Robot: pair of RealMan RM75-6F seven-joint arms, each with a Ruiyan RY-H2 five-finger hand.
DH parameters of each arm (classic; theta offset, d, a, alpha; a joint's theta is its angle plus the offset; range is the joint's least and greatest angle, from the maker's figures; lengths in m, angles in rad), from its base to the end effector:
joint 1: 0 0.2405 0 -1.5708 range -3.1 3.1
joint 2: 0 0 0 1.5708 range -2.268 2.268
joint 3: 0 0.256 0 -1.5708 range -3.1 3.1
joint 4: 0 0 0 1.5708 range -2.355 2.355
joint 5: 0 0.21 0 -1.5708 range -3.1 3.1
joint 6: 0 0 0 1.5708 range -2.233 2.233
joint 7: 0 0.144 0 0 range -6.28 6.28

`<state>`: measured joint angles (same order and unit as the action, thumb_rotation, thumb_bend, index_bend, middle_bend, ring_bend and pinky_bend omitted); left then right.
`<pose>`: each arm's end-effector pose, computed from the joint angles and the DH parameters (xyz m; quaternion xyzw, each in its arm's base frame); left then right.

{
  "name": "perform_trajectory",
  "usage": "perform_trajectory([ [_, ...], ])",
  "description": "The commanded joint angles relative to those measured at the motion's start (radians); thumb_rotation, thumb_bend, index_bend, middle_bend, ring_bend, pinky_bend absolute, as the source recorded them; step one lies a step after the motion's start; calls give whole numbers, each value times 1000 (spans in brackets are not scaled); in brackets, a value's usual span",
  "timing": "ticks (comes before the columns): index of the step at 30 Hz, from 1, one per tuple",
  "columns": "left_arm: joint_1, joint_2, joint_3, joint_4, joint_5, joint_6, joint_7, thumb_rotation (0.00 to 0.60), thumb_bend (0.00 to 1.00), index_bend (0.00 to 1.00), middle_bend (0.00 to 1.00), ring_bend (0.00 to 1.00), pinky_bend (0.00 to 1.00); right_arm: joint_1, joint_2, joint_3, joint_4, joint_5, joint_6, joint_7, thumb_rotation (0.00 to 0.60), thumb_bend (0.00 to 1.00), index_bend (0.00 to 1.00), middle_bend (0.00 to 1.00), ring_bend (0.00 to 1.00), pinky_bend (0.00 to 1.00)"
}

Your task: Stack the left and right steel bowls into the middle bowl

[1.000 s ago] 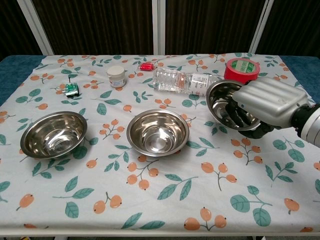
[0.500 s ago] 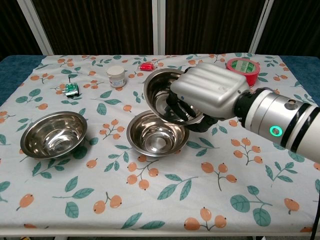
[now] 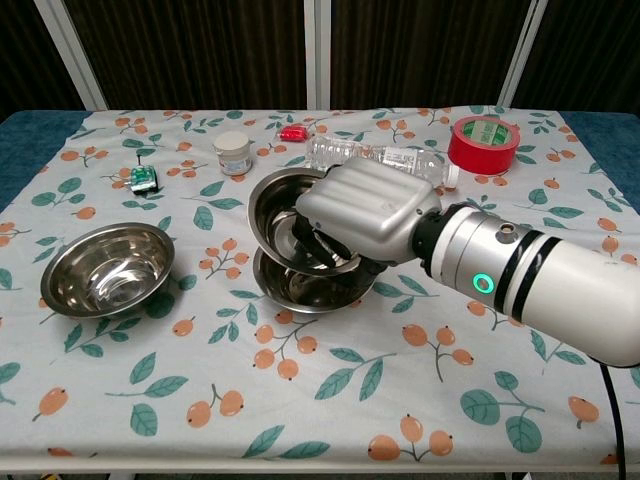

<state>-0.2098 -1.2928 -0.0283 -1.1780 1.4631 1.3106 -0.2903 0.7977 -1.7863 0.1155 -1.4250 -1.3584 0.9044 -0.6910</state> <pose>-0.3712 0.2269 0.1304 -0.6105 -0.4274 -0.3672 0.5566 -0.0761 -0.2837 -0.0998 0.8626 -0.1577 0.3479 0.3317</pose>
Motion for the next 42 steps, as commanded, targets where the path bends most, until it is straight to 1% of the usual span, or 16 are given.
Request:
perform_trajectory([
  [1, 0, -2, 0, 7, 0, -3, -7, 522, 159, 235, 222, 124, 227, 15, 3, -4, 0, 11, -33, 9, 600, 227, 625, 601, 427, 226],
  [3, 1, -2, 1, 12, -1, -5, -14, 520, 159, 236, 222, 123, 227, 24, 14, -7, -4, 20, -52, 9, 600, 97, 583, 568, 398, 210],
  [5, 1, -3, 1, 16, -1, -7, -20, 518, 158, 235, 222, 123, 226, 28, 20, -7, -9, 28, -58, 7, 600, 28, 555, 543, 371, 194],
  [6, 1, -3, 2, 18, -1, -9, -24, 519, 158, 235, 222, 123, 227, 29, 24, -7, -13, 34, -60, 5, 600, 11, 544, 534, 360, 189],
  [11, 0, -3, 3, 19, 2, -12, -27, 519, 159, 235, 222, 123, 227, 36, 49, -1, -42, 50, -56, -5, 600, 0, 481, 515, 317, 162],
  [14, -1, -1, 1, 15, 2, -12, -29, 518, 159, 235, 222, 123, 227, 37, 80, 5, -81, 57, -47, -9, 600, 0, 433, 490, 288, 140],
  [17, -5, 1, 0, 10, 4, -15, -24, 519, 158, 235, 222, 123, 227, 35, 121, 6, -130, 64, -33, -26, 600, 0, 413, 470, 269, 121],
  [23, -6, 2, -1, -3, 10, -7, -6, 518, 159, 236, 222, 123, 227, 17, 239, 7, -276, 87, 14, -82, 600, 0, 386, 440, 244, 92],
  [25, -7, 3, 0, -7, 17, 1, 5, 532, 159, 235, 222, 124, 227, 4, 291, 18, -340, 93, 44, -80, 600, 0, 386, 439, 244, 93],
  [27, -10, 7, 3, -18, 29, 6, 20, 559, 160, 235, 222, 123, 227, -12, 346, 36, -400, 83, 85, -59, 600, 0, 386, 439, 253, 138],
  [29, -16, 14, 7, -32, 41, 6, 38, 585, 160, 236, 222, 124, 227, -29, 394, 55, -443, 65, 124, -29, 600, 0, 385, 443, 302, 257],
  [32, -28, 26, 14, -65, 66, 9, 82, 599, 160, 236, 222, 124, 227, -61, 472, 90, -485, 41, 191, 32, 600, 18, 400, 449, 384, 386],
  [34, -39, 36, 23, -96, 91, 9, 119, 600, 160, 237, 222, 124, 227, -86, 522, 111, -488, 33, 240, 56, 600, 46, 421, 459, 401, 410],
  [37, -54, 50, 48, -142, 133, -5, 180, 600, 160, 237, 222, 124, 227, -129, 579, 135, -496, 43, 308, 100, 600, 96, 446, 469, 407, 417],
  [40, -66, 55, 72, -191, 163, -28, 250, 600, 161, 237, 222, 124, 228, -171, 623, 152, -534, 67, 358, 151, 600, 101, 448, 475, 402, 417],
  [42, -73, 52, 88, -219, 178, -47, 305, 600, 162, 237, 222, 123, 228, -192, 643, 149, -538, 61, 381, 169, 600, 101, 449, 481, 401, 417],
])
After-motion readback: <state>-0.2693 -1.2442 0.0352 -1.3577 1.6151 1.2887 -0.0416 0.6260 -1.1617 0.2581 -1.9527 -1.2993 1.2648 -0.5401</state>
